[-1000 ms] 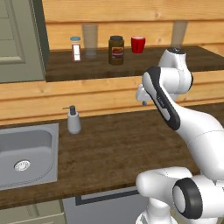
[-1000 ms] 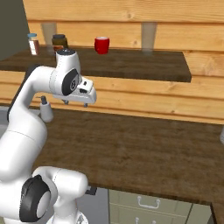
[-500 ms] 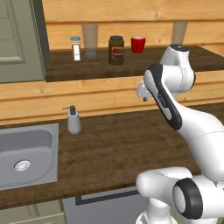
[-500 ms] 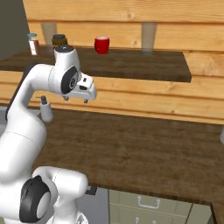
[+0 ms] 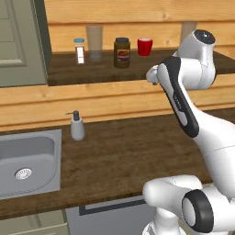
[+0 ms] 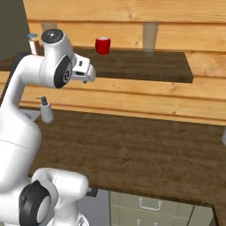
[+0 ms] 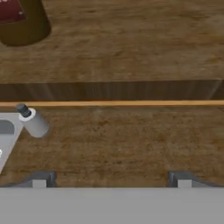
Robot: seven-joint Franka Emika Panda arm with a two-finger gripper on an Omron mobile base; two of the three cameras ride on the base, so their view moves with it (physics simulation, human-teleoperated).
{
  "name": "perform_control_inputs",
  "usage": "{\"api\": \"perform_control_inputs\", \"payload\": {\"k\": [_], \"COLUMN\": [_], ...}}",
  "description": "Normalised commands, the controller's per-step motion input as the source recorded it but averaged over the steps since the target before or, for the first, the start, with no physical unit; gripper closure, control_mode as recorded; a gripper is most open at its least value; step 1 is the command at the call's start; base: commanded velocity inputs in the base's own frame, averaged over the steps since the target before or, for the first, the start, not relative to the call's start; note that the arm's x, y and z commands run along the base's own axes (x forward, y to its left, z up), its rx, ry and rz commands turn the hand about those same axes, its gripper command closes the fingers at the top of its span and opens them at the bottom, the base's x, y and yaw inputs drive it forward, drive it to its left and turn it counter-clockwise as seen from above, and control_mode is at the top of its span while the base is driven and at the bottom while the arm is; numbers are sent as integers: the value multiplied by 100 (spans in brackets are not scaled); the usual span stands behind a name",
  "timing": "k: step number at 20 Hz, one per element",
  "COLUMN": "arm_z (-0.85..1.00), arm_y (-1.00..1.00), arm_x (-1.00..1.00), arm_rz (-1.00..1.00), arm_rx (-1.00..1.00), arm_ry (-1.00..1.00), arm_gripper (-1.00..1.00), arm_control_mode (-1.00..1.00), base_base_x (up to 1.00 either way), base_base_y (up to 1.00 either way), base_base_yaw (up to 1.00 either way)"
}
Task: Gather all objects into one cabinet and sort the glasses and bowls to opposite sides.
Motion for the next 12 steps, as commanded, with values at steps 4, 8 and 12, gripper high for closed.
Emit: {"api": "perform_control_inputs", "payload": {"k": [4, 8, 12], "arm_z": [55, 39, 31], "arm_y": [0, 0, 0], "arm_x": [26, 43, 51], "arm_rz": [0, 0, 0], "arm_rx": [-2, -14, -11], "arm_ry": [-27, -40, -31], "arm_gripper": [-100, -100, -100], "arm_control_mode": [-100, -100, -100], "base_base_x": [0, 0, 0], "base_base_y": [0, 0, 0], "base_base_yaw": [0, 0, 0]}}
